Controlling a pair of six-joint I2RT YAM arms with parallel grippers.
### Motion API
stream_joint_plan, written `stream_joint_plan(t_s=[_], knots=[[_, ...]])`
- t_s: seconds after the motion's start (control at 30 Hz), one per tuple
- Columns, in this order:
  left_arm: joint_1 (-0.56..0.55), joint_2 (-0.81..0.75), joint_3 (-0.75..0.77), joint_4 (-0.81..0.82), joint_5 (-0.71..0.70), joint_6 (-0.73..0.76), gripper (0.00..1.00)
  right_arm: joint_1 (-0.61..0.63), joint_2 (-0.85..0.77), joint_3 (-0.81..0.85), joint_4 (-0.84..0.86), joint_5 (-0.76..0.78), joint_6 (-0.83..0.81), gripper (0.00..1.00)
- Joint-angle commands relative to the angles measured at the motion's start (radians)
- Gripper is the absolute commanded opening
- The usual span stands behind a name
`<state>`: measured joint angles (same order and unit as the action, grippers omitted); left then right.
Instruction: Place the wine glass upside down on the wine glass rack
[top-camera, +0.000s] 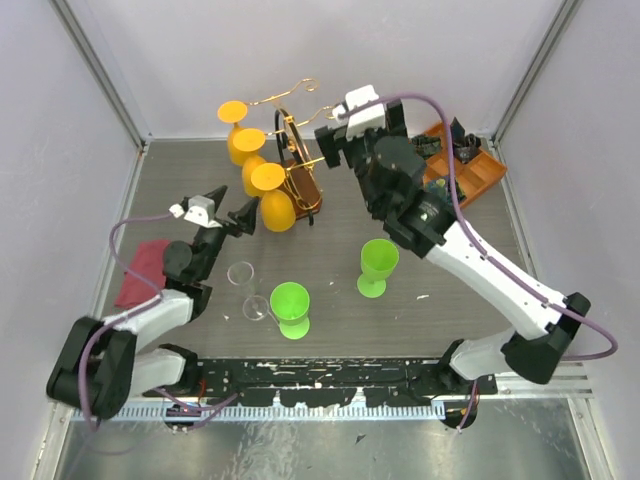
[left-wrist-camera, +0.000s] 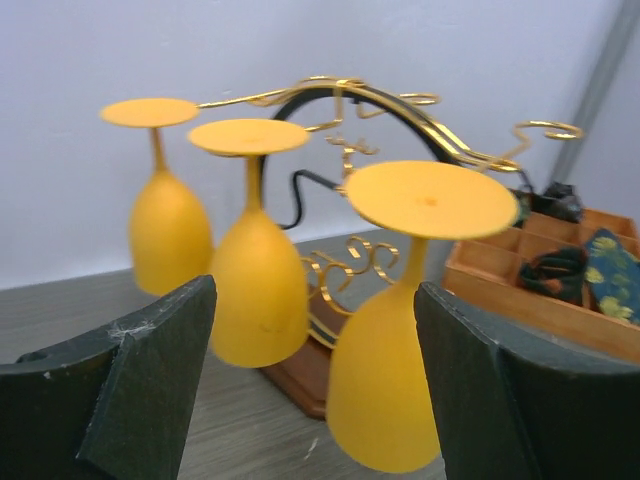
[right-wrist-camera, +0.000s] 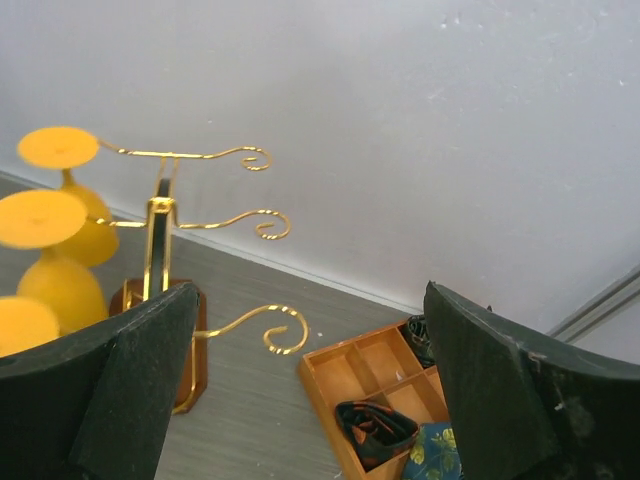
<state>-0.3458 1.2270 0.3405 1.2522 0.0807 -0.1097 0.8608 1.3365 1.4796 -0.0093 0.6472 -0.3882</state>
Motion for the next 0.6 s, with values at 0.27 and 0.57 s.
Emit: stream_joint_plan(t_s=[0.27,0.57], knots=[[0.002,-0.250,0.220,-0.806,-0.451,0.132,0.87,-0.161,0.297,0.288,-0.201,-0.218,0.077,1.00],[0.008,-0.246,0.347,-1.016,-0.557,0.163,0.87,-0.203,0.421,0.357,-0.198,-0.250,0.058,1.00]])
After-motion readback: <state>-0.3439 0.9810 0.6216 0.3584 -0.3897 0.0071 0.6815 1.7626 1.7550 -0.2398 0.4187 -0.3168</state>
